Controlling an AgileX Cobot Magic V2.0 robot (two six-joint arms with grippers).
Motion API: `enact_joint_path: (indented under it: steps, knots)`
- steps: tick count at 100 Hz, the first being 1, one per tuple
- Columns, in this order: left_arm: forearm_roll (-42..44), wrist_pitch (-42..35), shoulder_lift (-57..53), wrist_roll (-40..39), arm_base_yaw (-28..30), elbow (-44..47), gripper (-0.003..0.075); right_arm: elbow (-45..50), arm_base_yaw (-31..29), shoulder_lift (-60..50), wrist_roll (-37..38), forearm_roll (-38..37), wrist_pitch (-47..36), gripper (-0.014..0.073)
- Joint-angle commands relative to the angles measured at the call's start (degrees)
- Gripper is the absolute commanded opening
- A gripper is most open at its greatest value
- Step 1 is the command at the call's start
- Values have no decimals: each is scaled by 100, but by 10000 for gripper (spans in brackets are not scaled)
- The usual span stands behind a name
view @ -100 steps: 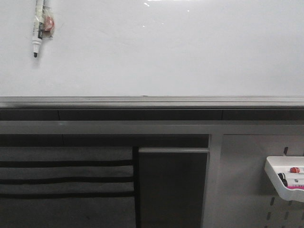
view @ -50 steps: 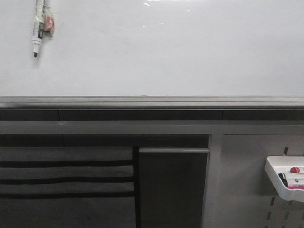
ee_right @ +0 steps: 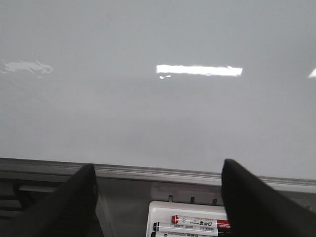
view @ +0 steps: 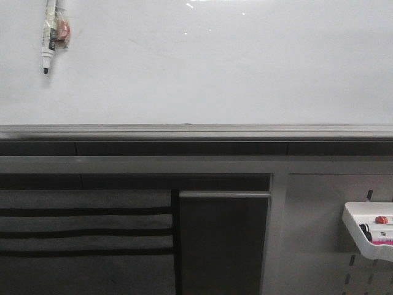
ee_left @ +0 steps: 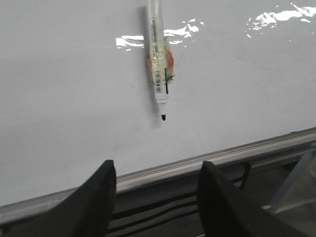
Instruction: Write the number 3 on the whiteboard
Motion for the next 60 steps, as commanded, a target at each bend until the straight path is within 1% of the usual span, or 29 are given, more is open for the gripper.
enact_joint_path:
  steps: [1, 19, 41, 60]
  knots:
    - [-98, -812, 450, 15, -189, -299, 333, -212, 16, 82, -75, 3, -548, 478]
    - [-86, -1404, 1522, 15, -469, -625, 333, -212, 16, 82, -75, 3, -613, 478]
    - [-86, -2010, 2615, 15, -448, -976, 333, -212, 16, 82, -75, 3, -613, 478]
    - [-73, -2634, 3196, 15, -448, -1128, 333, -212, 16, 82, -75, 3, -613, 478]
